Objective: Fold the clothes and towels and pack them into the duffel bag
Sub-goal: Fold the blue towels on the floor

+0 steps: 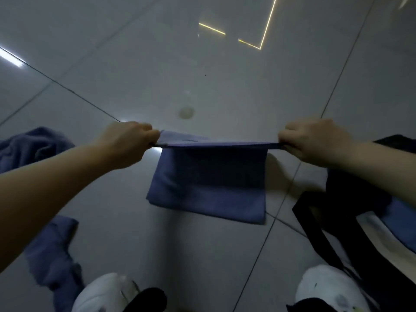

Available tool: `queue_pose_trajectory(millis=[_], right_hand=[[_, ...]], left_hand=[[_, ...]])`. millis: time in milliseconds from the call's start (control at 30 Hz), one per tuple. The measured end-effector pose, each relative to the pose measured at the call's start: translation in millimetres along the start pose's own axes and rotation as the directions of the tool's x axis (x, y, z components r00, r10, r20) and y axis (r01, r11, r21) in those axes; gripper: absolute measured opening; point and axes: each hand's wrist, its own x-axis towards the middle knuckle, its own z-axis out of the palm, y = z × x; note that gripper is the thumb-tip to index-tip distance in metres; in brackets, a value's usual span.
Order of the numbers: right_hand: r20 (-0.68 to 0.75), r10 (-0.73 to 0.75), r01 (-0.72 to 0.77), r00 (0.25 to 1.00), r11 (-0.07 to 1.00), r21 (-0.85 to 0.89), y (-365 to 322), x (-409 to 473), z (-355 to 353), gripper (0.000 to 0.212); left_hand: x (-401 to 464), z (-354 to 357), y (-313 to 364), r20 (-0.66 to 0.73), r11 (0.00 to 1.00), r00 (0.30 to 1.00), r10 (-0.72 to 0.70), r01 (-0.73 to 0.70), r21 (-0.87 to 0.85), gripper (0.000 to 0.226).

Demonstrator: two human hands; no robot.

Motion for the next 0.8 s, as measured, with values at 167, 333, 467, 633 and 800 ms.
queue_pose_trajectory(millis=[167, 333, 467, 633, 800], right_hand=[[0.020, -0.168, 0.166, 0.986, 0.983, 0.077, -43.7, -16.8, 38.4, 0.018], [0.129, -0.316, 0.299, 0.940, 0.944, 0.136, -88.8, -31.2, 76.1, 0.016], [0.150, -0.295, 0.292, 0.944, 0.956, 0.044, -105.4, -32.6, 90.2, 0.012], [0.246, -0.232, 0.245, 0.941, 0.969, -0.021, -98.9, -32.2, 89.1, 0.025], [0.045, -0.238, 0.238, 0.970, 0.971, 0.010, -73.6, -33.6, 81.0, 0.008]], left_hand=[[-23.4, 31.2, 15.5, 0.088, 0.964, 0.966, 0.244, -0.252, 0.089, 0.033], [-48.5, 66.9, 37.4, 0.127, 0.938, 0.948, 0.292, -0.309, 0.155, 0.039], [-54.4, 90.0, 47.0, 0.064, 0.945, 0.948, 0.313, -0.317, 0.078, 0.043], [-58.0, 93.6, 50.4, 0.082, 0.961, 0.959, 0.270, -0.273, 0.034, 0.042], [-57.2, 84.5, 53.3, 0.025, 0.969, 0.977, 0.214, -0.209, -0.132, 0.028]])
